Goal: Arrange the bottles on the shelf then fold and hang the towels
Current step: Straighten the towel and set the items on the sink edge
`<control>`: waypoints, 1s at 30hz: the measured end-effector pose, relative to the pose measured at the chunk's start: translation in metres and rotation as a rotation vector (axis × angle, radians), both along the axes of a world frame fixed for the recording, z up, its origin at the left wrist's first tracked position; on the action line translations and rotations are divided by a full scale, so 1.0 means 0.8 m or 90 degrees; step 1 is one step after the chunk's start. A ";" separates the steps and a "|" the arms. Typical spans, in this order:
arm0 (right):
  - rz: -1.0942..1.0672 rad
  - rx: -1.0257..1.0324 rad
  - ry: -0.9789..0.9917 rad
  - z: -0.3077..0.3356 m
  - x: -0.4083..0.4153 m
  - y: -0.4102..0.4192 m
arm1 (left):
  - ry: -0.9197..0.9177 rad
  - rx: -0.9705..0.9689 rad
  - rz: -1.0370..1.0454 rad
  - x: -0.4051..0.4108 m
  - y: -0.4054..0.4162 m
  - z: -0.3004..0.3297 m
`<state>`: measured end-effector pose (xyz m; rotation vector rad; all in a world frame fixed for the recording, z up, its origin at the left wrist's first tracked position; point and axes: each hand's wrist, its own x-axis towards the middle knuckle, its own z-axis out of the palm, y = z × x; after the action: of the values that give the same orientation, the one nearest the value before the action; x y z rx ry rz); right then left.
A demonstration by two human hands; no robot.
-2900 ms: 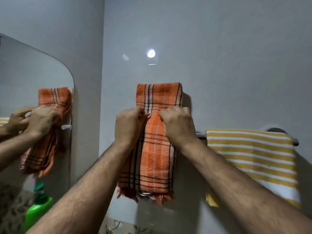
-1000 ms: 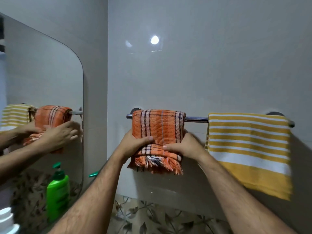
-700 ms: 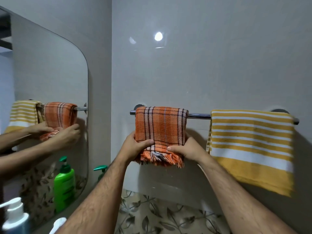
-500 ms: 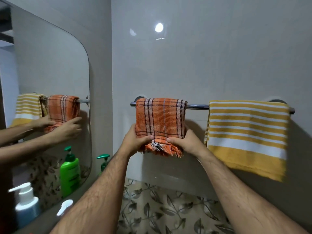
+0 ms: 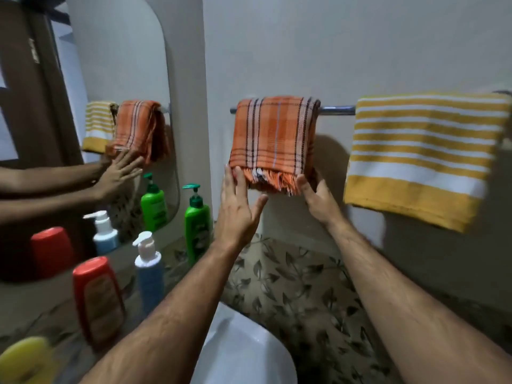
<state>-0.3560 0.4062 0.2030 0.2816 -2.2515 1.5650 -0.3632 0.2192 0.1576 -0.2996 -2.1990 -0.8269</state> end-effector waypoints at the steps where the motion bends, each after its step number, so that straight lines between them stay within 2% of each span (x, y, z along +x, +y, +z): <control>1: -0.002 0.007 -0.026 -0.013 0.003 0.001 | -0.010 -0.021 0.013 0.011 0.002 -0.015; 3: 0.000 0.037 -0.063 -0.038 0.006 0.005 | -0.057 -0.062 0.034 0.029 0.008 -0.046; 7: 0.076 0.146 -0.031 -0.095 0.009 0.014 | -0.121 -0.159 0.051 0.068 0.013 -0.109; 10: 0.130 0.315 -0.013 -0.153 0.007 0.020 | -0.179 -0.230 0.090 0.100 0.009 -0.159; 13: 0.166 0.497 0.003 -0.220 0.009 0.018 | -0.288 -0.274 0.149 0.139 -0.002 -0.208; 15: 0.194 0.575 0.020 -0.265 0.014 0.012 | -0.359 -0.293 0.182 0.170 -0.011 -0.240; 21: 0.326 0.675 0.021 -0.375 0.063 -0.024 | -0.514 -0.296 0.281 0.281 -0.035 -0.317; 30: 0.507 0.738 0.053 -0.449 0.153 -0.095 | -0.617 -0.251 0.402 0.401 -0.078 -0.374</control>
<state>-0.2333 0.3301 -0.1562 1.6349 -2.8633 0.2110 -0.0422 0.1565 -0.1416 0.7456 -3.0654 -0.1494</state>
